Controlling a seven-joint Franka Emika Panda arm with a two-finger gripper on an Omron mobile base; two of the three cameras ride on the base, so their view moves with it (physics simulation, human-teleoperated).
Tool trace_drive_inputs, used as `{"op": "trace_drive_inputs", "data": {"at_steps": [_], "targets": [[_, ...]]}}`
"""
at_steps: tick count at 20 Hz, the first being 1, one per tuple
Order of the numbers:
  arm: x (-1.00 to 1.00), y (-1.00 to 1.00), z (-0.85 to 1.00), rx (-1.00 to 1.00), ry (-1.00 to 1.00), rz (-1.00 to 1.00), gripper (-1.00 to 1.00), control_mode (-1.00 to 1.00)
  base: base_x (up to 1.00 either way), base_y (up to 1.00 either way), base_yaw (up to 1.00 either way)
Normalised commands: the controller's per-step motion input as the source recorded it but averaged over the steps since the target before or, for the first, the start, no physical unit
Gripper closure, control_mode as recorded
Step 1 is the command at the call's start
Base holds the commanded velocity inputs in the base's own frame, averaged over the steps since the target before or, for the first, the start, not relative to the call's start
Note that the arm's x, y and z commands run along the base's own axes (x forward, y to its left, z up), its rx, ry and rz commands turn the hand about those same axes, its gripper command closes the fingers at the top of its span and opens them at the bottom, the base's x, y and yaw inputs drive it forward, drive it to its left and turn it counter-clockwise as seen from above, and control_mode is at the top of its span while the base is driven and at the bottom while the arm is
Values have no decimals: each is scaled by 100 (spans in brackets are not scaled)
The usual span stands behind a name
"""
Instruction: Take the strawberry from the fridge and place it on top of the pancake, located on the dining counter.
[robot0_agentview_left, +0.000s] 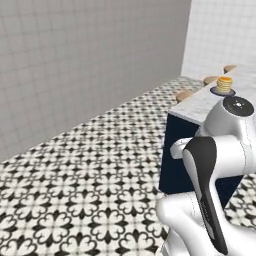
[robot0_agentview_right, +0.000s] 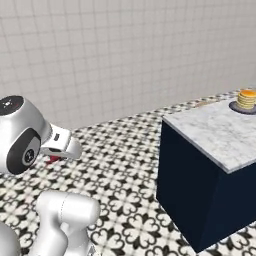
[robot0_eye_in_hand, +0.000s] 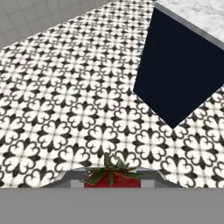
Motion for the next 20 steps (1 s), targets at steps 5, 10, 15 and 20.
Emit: {"op": "trace_drive_inputs", "data": {"at_steps": [5,10,15,20], "targets": [[0,0,0,0,0,0,100,100,100,100,-37],[0,0,0,0,0,0,100,100,100,100,-43],[0,0,0,0,0,0,100,100,100,98,-50],[0,0,0,0,0,0,100,100,100,94,-55]]}}
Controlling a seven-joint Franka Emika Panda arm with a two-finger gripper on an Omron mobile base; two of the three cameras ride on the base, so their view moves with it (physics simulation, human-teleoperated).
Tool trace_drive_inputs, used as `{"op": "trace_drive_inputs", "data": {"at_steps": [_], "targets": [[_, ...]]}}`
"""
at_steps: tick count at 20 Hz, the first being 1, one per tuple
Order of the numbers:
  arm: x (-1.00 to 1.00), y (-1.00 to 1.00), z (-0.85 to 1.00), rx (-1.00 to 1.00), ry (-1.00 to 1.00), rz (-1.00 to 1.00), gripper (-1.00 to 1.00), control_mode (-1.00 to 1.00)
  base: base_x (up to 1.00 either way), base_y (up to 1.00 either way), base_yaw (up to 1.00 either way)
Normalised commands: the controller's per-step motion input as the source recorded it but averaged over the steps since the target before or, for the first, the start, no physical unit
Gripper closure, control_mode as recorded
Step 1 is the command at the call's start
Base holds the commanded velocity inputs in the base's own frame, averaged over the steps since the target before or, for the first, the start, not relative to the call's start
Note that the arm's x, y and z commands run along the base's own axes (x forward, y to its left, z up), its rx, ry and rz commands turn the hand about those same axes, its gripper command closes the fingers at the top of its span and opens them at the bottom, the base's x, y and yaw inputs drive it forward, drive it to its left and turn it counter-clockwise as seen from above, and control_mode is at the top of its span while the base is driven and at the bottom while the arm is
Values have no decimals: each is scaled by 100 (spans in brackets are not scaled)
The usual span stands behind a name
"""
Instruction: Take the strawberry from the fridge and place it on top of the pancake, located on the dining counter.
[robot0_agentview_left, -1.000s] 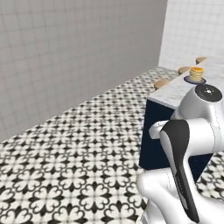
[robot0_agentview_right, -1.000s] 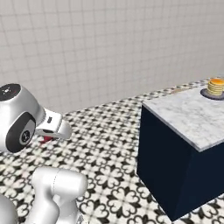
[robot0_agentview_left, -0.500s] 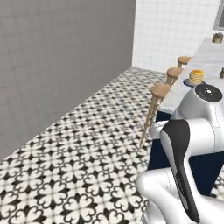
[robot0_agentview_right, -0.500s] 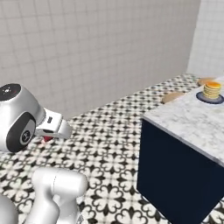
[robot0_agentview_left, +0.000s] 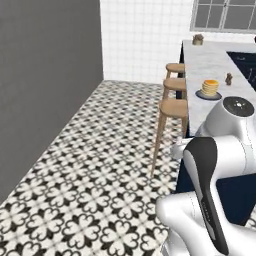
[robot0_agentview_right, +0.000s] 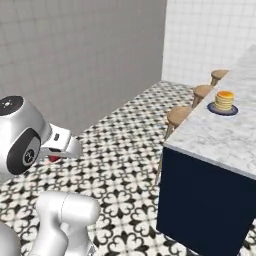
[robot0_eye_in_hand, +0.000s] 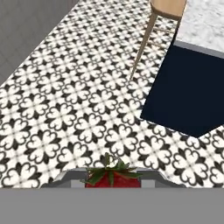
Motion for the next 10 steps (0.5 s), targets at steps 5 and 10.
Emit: {"op": "trace_drive_inputs", "data": {"at_steps": [5,10], "targets": [[0,0,0,0,0,0,100,100,100,89,-57],[0,0,0,0,0,0,100,100,100,84,-60]]}}
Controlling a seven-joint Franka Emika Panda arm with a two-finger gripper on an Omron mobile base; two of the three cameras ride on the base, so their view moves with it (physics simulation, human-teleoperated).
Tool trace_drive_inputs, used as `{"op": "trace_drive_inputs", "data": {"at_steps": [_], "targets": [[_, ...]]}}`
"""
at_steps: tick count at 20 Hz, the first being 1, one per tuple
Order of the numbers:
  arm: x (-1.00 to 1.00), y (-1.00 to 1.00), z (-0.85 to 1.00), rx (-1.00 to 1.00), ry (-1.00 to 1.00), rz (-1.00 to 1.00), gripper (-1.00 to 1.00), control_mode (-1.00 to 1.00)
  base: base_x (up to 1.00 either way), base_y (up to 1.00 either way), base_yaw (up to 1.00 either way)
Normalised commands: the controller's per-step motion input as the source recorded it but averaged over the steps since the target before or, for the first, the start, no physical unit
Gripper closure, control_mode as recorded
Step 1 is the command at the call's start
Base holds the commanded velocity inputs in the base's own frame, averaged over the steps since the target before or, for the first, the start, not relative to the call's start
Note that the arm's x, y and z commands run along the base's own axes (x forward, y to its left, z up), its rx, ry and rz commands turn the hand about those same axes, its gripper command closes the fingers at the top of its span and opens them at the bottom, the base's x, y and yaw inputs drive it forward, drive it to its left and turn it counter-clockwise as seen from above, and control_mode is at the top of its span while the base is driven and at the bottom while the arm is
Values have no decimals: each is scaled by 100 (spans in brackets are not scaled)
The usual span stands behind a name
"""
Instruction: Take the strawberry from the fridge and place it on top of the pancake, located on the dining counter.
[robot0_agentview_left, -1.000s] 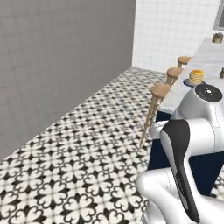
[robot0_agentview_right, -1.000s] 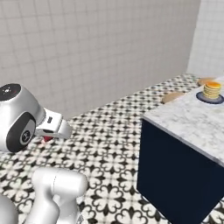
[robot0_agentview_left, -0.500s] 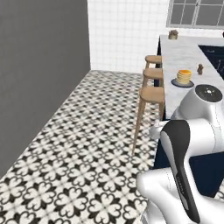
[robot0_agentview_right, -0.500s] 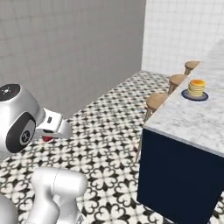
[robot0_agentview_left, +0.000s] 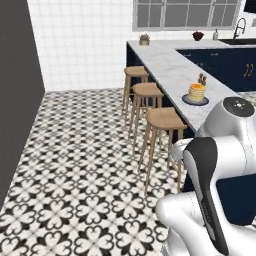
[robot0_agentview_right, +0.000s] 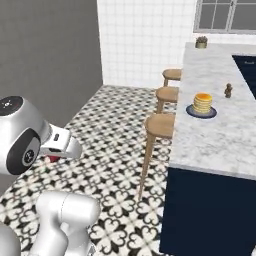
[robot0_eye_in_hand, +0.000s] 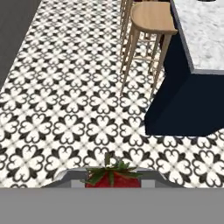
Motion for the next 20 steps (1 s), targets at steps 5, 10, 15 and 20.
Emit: {"op": "trace_drive_inputs", "data": {"at_steps": [5,10,15,20], "targets": [[0,0,0,0,0,0,100,100,94,77,-65],[0,0,0,0,0,0,100,100,32,86,-62],[0,0,0,0,0,0,100,100,0,95,-58],[0,0,0,0,0,0,100,100,7,83,-54]]}}
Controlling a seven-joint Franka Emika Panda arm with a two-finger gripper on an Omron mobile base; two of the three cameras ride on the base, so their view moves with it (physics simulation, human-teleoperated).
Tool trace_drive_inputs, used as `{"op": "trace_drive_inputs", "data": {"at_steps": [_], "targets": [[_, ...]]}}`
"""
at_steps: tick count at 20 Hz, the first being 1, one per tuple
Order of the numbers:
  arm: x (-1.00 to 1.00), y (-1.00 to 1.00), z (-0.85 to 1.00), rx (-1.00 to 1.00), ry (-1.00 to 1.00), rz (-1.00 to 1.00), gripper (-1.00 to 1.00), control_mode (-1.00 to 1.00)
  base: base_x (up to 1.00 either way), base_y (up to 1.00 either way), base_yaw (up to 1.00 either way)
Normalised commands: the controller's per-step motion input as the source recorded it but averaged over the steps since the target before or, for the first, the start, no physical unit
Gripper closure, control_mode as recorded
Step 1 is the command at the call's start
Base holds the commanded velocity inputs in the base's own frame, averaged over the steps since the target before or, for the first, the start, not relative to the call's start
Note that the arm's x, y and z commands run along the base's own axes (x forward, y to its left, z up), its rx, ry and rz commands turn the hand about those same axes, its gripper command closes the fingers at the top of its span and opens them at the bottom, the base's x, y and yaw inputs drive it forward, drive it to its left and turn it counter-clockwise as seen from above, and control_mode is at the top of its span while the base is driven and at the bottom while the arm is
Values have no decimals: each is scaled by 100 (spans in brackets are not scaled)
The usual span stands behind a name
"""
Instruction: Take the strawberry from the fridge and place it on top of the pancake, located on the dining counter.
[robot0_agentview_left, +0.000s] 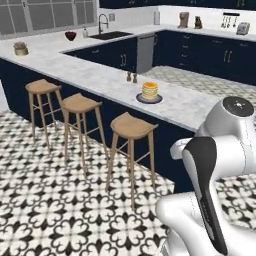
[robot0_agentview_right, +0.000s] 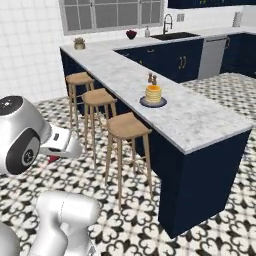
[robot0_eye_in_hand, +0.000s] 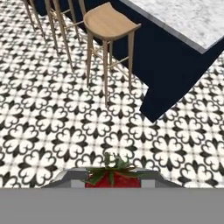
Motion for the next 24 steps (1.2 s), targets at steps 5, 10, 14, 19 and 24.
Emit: {"op": "trace_drive_inputs", "data": {"at_steps": [5,10,14,19,24], "targets": [[0,0,0,0,0,0,100,100,45,91,-57],[0,0,0,0,0,0,100,100,58,100,-48],[0,0,0,0,0,0,100,100,67,99,-44],[0,0,0,0,0,0,100,100,33,87,-51],[0,0,0,0,0,0,100,100,20,72,-60]]}}
